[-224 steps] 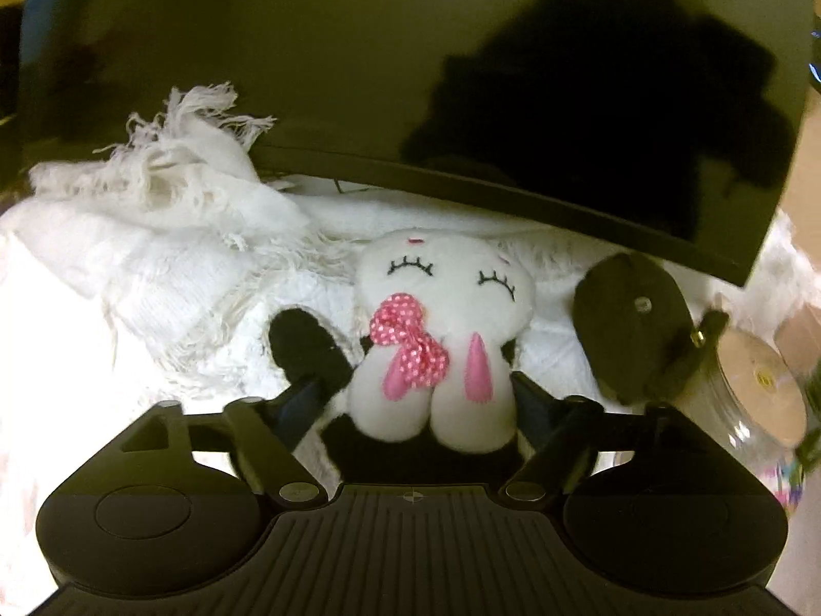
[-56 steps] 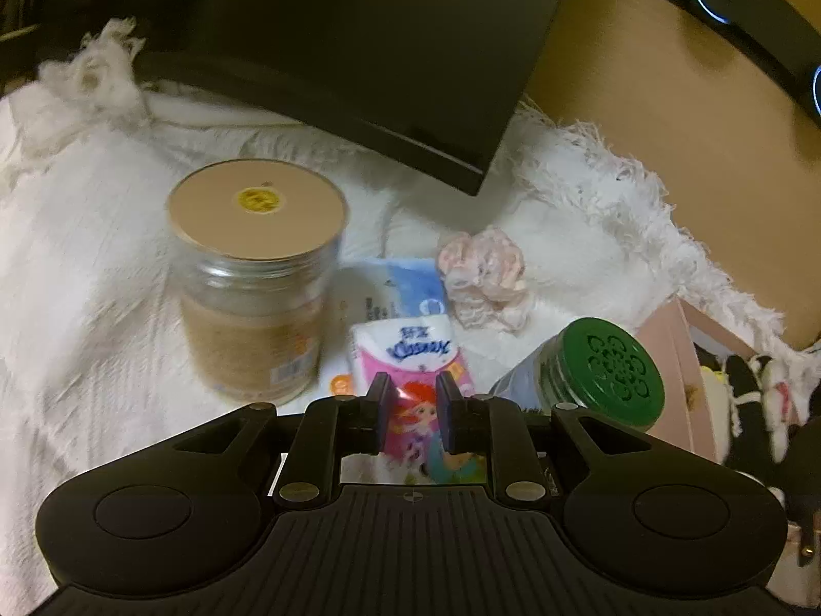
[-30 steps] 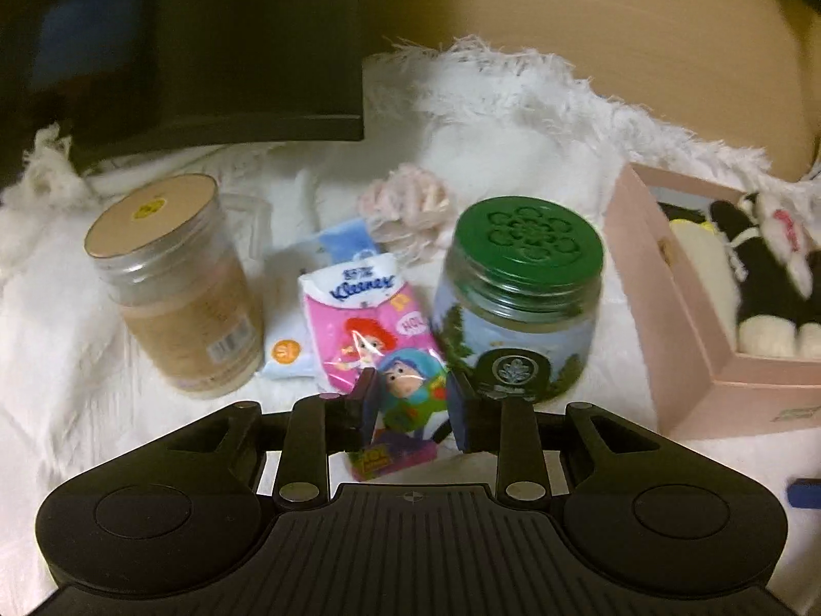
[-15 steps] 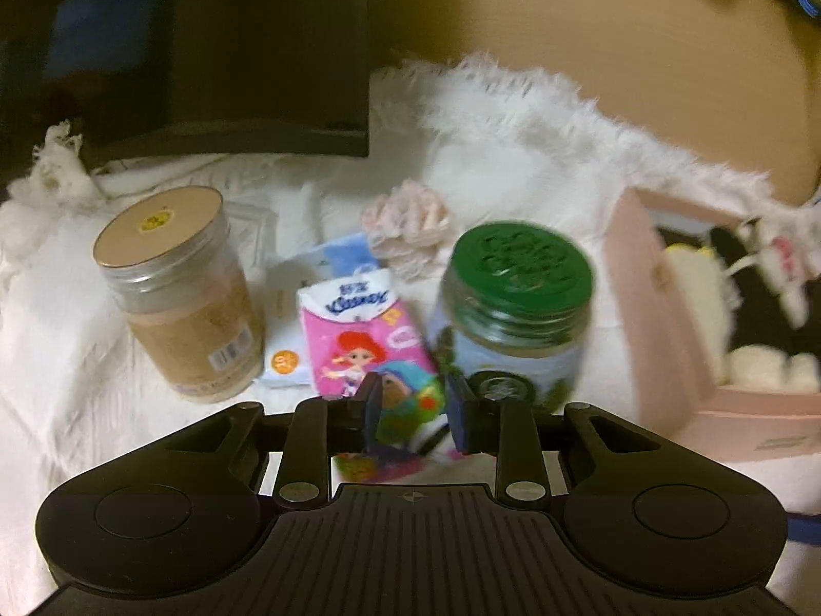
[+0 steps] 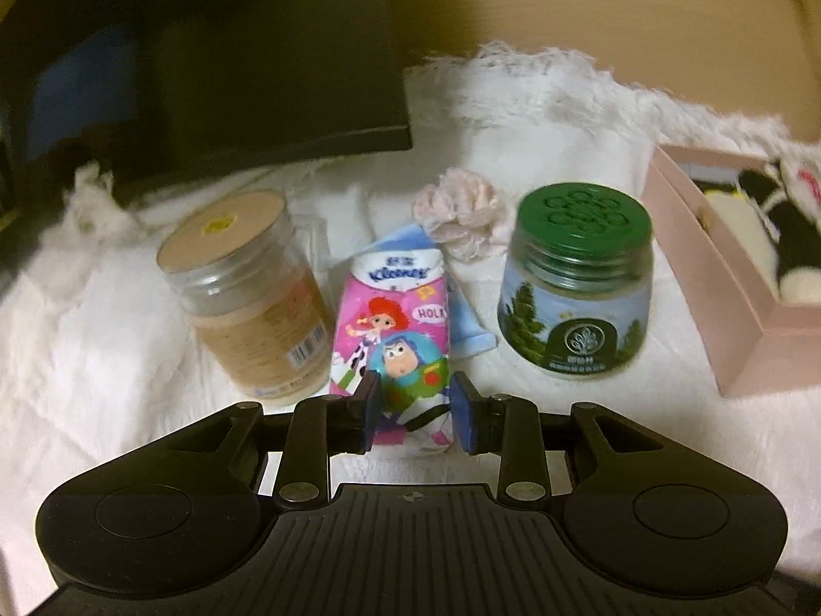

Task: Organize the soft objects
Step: 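Lift the tissue pack with the left gripper while the right grasps the pink scrunchie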

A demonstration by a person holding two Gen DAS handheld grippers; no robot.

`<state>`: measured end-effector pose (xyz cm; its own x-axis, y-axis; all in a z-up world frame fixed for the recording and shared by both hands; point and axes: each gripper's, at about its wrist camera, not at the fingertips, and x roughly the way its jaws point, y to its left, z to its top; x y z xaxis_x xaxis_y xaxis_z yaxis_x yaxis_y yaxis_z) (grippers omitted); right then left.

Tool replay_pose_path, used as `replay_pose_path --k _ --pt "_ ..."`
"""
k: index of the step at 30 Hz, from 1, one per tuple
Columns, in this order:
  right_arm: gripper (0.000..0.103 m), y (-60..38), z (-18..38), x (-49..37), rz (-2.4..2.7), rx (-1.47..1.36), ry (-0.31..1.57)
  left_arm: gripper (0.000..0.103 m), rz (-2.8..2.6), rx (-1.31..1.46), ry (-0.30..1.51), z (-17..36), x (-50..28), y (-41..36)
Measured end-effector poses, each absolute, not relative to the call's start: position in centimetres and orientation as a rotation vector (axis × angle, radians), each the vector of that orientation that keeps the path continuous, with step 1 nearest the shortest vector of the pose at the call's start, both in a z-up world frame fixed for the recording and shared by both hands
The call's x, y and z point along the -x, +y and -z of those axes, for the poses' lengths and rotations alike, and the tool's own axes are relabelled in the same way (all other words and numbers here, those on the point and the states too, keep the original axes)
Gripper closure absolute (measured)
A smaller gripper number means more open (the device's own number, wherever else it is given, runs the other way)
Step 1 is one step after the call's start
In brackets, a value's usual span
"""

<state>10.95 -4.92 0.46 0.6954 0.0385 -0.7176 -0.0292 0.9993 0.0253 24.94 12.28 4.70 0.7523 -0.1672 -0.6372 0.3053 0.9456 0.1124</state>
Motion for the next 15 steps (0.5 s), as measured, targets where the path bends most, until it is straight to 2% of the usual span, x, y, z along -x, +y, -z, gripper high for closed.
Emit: replay_pose_path --k 1,2,4,9,10,13,15 --pt "0.0 -4.9 -0.4 -10.9 -0.038 -0.013 0.799 0.063 0.281 -0.179 0.699 -4.5 -25.5 12.7" --pt "0.0 -5.0 -0.4 -10.9 -0.038 -0.013 0.796 0.051 0.299 -0.16 0.709 -4.4 -25.7 12.8" --pt "0.0 -4.9 -0.4 -10.8 -0.038 -0.014 0.793 0.036 0.363 -0.12 0.722 -4.6 -26.0 13.0" --pt "0.0 -4.9 -0.4 -10.8 -0.037 -0.015 0.79 0.038 0.302 -0.101 0.592 -5.7 -24.9 13.9" --pt "0.0 -4.9 -0.4 -10.8 -0.038 -0.015 0.791 0.041 0.258 -0.111 0.592 -5.7 -25.2 14.0" --pt "0.0 -5.0 -0.4 -10.8 -0.039 -0.014 0.791 0.04 0.274 -0.044 0.701 -4.7 -27.5 14.4" --pt "0.0 -5.0 -0.4 -10.9 -0.04 -0.014 0.793 0.039 0.302 -0.019 0.709 -4.4 -28.2 14.2"
